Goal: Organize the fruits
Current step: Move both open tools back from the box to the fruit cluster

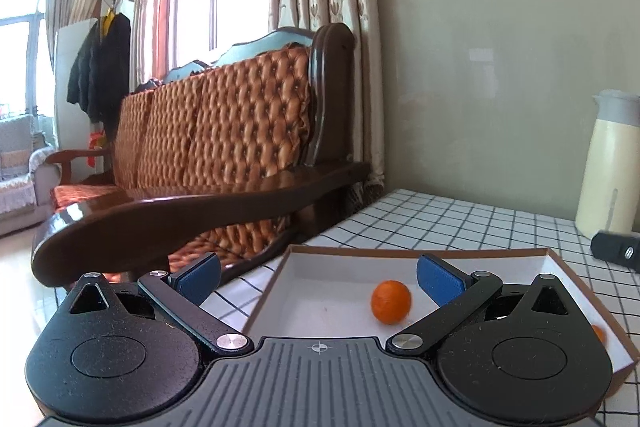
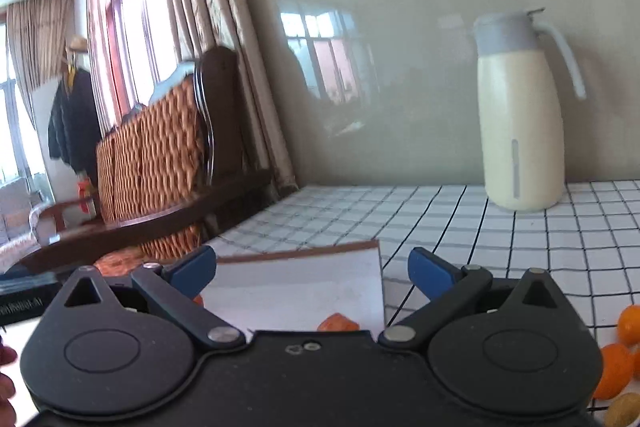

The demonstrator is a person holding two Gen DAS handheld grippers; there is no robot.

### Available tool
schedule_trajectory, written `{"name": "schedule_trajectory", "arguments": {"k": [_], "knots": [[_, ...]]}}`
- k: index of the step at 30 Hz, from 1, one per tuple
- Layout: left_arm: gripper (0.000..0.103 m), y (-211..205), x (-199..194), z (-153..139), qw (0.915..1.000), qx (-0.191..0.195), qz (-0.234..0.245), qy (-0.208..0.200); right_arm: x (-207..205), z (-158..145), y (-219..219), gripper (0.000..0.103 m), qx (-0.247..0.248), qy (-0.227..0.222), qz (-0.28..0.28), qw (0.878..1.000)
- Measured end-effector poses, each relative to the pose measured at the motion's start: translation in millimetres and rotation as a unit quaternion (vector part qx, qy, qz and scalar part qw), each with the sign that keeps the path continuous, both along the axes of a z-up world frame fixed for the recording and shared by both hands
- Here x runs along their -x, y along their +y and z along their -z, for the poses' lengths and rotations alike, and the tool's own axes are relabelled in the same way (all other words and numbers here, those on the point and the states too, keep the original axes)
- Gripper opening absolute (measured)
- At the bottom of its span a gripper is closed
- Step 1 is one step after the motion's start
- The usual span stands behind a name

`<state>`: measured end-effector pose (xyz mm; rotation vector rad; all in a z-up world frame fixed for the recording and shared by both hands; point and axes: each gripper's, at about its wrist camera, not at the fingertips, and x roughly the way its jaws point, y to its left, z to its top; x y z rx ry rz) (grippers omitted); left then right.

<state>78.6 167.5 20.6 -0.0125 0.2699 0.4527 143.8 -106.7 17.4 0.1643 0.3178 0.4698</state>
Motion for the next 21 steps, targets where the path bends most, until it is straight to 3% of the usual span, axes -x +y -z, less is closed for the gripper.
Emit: {"name": "schedule_trajectory", "arguments": {"k": [6,12,19,21], "knots": [[0.103,-16,9,3,0.9999,0.006,0.015,0.005,13,0,-26,0.097,-0.002,0.015,0.0,1.0],[0.103,-55,14,5,0.9977,0.003,0.068,0.0,27,4,-59,0.097,0.019,0.021,0.04,0.999],[0.103,-111,8,7,0.9896,-0.005,0.143,0.004,40,8,-108,0.087,0.019,0.033,0.1,0.994],[0.103,-127,7,8,0.9864,-0.011,0.164,0.006,42,10,-122,0.08,0.016,0.041,0.117,0.992]]}}
